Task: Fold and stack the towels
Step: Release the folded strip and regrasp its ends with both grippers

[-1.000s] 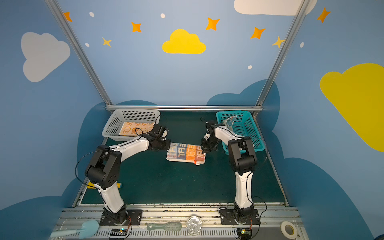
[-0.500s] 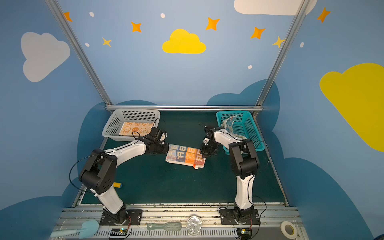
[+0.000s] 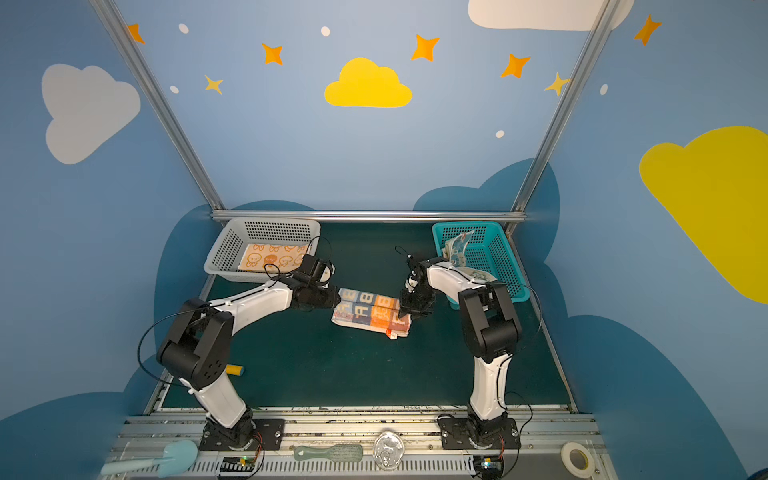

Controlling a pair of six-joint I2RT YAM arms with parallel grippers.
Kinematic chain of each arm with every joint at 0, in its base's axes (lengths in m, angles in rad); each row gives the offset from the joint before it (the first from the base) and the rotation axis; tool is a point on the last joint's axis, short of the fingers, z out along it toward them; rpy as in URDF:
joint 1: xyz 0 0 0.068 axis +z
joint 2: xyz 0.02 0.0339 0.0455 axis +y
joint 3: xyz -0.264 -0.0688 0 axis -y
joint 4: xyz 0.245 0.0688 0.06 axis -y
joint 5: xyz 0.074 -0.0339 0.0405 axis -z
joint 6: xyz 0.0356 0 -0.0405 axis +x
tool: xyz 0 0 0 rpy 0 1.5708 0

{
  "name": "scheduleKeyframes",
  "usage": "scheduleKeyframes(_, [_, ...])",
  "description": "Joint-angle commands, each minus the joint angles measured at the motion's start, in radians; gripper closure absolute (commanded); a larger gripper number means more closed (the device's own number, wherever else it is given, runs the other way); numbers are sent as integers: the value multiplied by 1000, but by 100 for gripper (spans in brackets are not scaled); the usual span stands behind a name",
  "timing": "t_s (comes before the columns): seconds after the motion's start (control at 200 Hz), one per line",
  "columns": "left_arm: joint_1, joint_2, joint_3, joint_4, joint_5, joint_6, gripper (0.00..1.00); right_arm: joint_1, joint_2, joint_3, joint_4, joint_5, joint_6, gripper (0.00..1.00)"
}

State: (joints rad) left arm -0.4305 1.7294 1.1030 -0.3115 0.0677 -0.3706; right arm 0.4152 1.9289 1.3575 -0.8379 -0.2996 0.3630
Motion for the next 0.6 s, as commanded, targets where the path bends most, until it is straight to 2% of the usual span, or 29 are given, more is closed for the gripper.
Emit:
scheduleKeyframes(0.0, [-7,-92,9,-15,1,-4,47,4,-79,16,-53,18,-5,44])
scheduleKeyframes(0.125, [-13,-129,23,0,48,-29,27,2,-144,14,-56,8,4,32])
scheduleKeyframes(0.275, [-25,-105,51,45,143,-107,1,0,-170,4,-24,-59,40,27])
scheduleKeyframes(0.36, [-36,-74,41,93,214,-164,0,0,-180,-34,35,-117,81,26])
scheduleKeyframes(0.596, [-56,-31,-55,165,249,-232,0,21,-144,-160,199,-258,170,22])
